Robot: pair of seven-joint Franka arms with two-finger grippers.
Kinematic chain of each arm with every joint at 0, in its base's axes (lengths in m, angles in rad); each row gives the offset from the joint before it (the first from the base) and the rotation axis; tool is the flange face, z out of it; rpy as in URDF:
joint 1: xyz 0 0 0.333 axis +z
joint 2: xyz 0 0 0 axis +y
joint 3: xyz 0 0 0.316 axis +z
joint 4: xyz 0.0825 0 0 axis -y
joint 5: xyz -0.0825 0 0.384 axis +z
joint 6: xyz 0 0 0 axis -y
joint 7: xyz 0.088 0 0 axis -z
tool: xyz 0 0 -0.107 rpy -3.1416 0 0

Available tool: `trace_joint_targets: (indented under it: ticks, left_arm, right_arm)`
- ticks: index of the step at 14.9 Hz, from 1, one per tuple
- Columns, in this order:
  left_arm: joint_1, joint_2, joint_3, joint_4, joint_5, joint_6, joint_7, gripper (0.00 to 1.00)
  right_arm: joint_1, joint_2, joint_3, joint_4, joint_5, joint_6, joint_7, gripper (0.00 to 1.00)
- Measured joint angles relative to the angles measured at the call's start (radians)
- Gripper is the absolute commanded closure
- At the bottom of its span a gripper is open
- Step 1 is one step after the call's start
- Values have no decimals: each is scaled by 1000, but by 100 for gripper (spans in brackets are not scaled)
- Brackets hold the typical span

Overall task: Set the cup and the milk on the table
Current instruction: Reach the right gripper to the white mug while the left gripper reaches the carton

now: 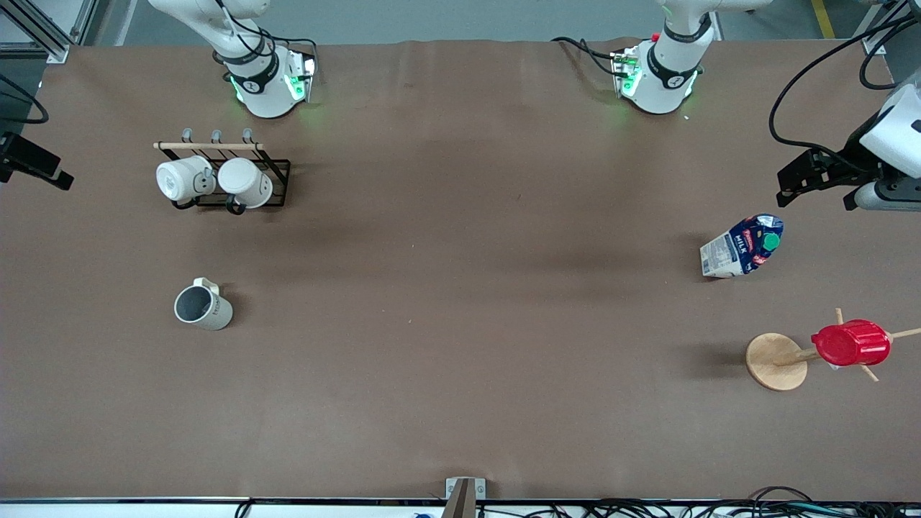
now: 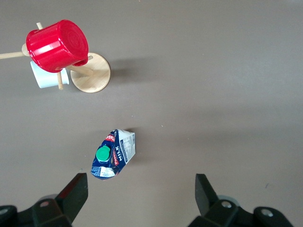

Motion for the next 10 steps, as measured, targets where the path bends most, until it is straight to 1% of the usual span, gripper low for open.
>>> trace_joint_targets:
  ticks: [10]
  left_arm:
    - [1, 11, 3, -7, -2, -2, -10, 0]
  right_arm:
    - [0, 0, 0, -1, -8, -4, -9, 0]
